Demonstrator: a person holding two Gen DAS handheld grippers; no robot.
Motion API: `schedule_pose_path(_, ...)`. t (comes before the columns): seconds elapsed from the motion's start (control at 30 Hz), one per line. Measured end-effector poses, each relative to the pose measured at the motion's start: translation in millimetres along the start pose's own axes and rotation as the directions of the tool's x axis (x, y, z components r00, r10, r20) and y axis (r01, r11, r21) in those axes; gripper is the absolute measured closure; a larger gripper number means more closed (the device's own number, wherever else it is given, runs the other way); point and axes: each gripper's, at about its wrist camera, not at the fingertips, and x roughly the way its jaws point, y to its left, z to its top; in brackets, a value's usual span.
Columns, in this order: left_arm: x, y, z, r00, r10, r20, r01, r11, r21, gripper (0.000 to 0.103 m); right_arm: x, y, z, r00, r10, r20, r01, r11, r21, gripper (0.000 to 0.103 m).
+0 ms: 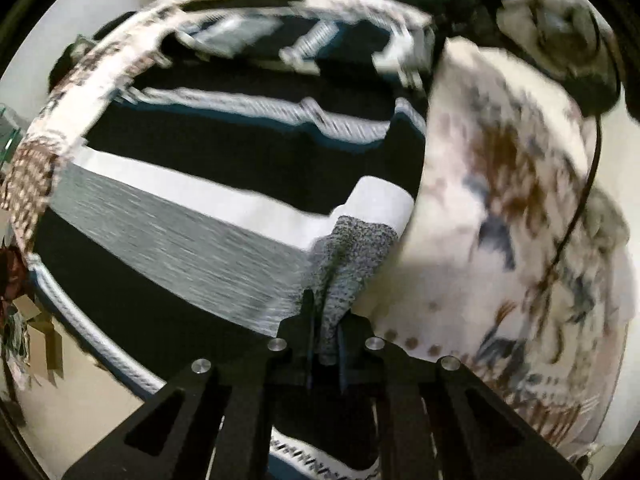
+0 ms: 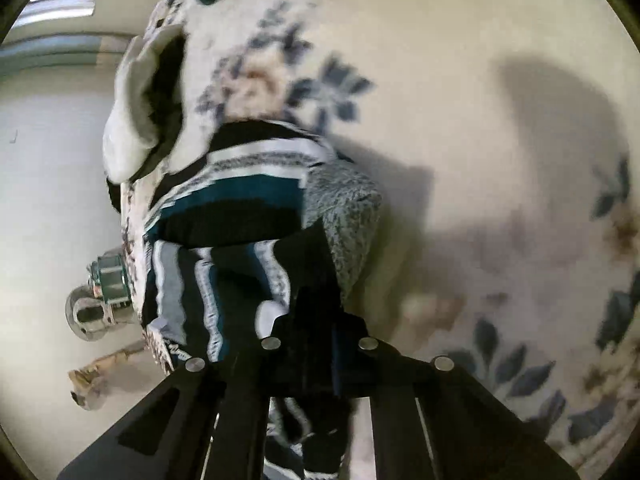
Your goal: Fold small clothes
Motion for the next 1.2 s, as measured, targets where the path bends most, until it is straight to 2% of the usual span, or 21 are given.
schedule_pose_path(0.1,-28,20,4,0.999,-0.005,0.052,0.008,0.999,-0.047,0.097,-14,31,2,0.999,-0.051,-0.007,0.05,0.997,-0.051,0.096)
schedule_pose_path(0.2,-53,65,17,0.996,-0.022,0.081,0.033,0.991,-0.13,0.097,-22,71,4,0.993,-0.115,-0.024,0.113,0.989,-0.097,0.096)
schedule_pose_path(0.37,-58,127,28,0.996,-0.044,0.082,0.064,0.964,-0.258,0.097,-17,143,14,0.987,-0.161,-0.005,0.159,0.98,-0.122,0.096)
schedule_pose_path(0.43,-48,161,32,0.994,-0.086,0.069,0.104,0.942,-0.319,0.097,-6,174,16,0.985,-0.172,0.002,0.171,0.976,-0.136,0.096)
schedule_pose_path(0.5,-39,183,37,0.99,-0.127,0.061,0.14,0.925,-0.354,0.097,14,209,21,0.984,-0.178,0.007,0.177,0.973,-0.15,0.096)
schedule_pose_path(0.63,-11,253,49,0.973,-0.231,0.03,0.22,0.871,-0.438,0.097,74,277,33,0.967,-0.256,-0.007,0.25,0.949,-0.191,0.096)
schedule_pose_path(0.7,-1,274,51,0.969,-0.246,0.026,0.231,0.863,-0.45,0.097,107,305,37,0.952,-0.306,-0.015,0.295,0.929,-0.223,0.096)
schedule_pose_path(0.83,23,326,56,0.954,-0.299,0.015,0.266,0.823,-0.502,0.097,169,351,46,0.927,-0.373,-0.038,0.35,0.898,-0.266,0.096)
schedule_pose_path(1.1,41,386,60,0.944,-0.329,-0.005,0.279,0.808,-0.519,0.097,251,399,52,0.881,-0.471,-0.05,0.44,0.852,-0.282,0.096)
schedule_pose_path(1.17,49,395,60,0.932,-0.362,-0.02,0.3,0.803,-0.515,0.096,266,403,51,0.869,-0.493,-0.046,0.463,0.841,-0.282,0.096)
schedule_pose_path(1.2,54,399,59,0.923,-0.383,-0.027,0.313,0.793,-0.523,0.093,271,403,51,0.863,-0.503,-0.048,0.47,0.834,-0.287,0.096)
